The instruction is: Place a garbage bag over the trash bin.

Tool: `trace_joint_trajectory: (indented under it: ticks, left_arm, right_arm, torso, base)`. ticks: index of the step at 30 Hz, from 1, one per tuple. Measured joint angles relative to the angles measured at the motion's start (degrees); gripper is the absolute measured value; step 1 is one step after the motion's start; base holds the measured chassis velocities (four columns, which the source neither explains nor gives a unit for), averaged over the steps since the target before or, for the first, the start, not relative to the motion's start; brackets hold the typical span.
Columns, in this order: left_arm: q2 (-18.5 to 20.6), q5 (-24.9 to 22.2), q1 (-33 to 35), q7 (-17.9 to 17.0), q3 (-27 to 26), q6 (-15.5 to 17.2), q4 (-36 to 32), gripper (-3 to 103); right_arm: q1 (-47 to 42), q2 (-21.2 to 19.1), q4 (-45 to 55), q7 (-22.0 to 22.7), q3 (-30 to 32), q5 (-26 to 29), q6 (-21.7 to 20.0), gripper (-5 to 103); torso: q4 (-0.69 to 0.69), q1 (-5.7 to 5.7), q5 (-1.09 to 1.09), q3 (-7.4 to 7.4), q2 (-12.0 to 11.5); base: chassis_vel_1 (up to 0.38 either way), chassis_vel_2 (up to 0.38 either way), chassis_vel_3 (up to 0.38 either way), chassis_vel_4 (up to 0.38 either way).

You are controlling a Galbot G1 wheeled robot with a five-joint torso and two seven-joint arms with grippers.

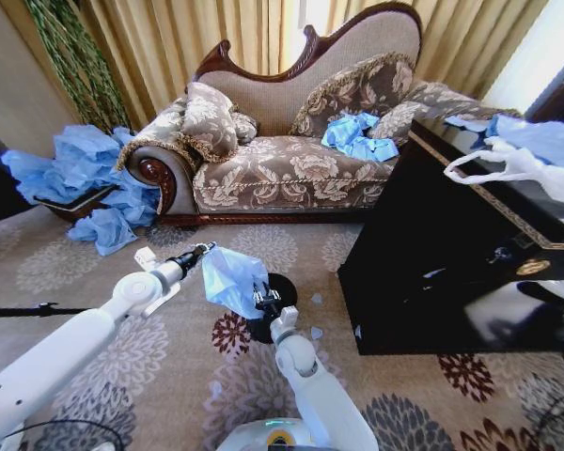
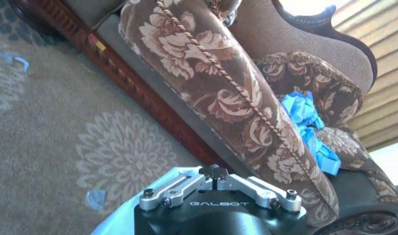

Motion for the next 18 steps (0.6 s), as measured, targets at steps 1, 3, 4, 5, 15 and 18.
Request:
trace_joint_trajectory:
  ticks: [1,3,4,5,15,18]
  left_arm:
    - [-0.1,0.0,0.0,0.0,0.1,0.0,0.0,0]
    - [-0.1,0.0,0.0,0.0,0.1,0.0,0.0,0]
    - [-0.2,0.0,-0.1,0.0,0.1,0.0,0.0,0]
    - [-0.3,0.0,-0.1,0.0,0.2,0.0,0.0,0]
    - [-0.6,0.0,-0.2,-0.2,0.6,0.0,-0.6,0]
    - [-0.5,-0.2,-0.2,-0.2,0.6,0.0,-1.1,0]
  right_arm:
    - [-0.4,-0.1,0.6,-0.2,-0.1,0.1,0.0,21]
    - [-0.7,-0.2,1.1,-0.4,-0.2,0.1,0.1,25]
    - [-1.5,-0.2,2.0,-0.5,-0.3,-0.2,0.1,31]
    - [-2.0,-0.2,2.5,-0.5,-0.3,-0.6,0.2,37]
    - [-4.7,-0.1,3.7,-1.0,-0.7,-5.0,2.4,74]
    - [-4.0,0.6,2.4,-1.2,-1.0,-5.8,2.5,80]
  torso:
    - [0.0,0.0,0.0,0.0,0.0]
    - [0.0,0.0,0.0,0.0,0.0]
    - [0.0,0.0,0.0,0.0,0.0]
    - [0.0,0.0,0.0,0.0,0.0]
    - [0.06,0.0,-0.14,-0.01,0.0]
    - [0.01,-0.01,-0.12,0.0,0.0]
  base:
    - [0.0,0.0,0.0,0.0]
    - [0.0,0.0,0.0,0.0]
    - [0.0,0.0,0.0,0.0]
    - [0.0,0.0,0.0,0.0]
    - [0.0,0.0,0.0,0.0]
    - [0.0,0.0,0.0,0.0]
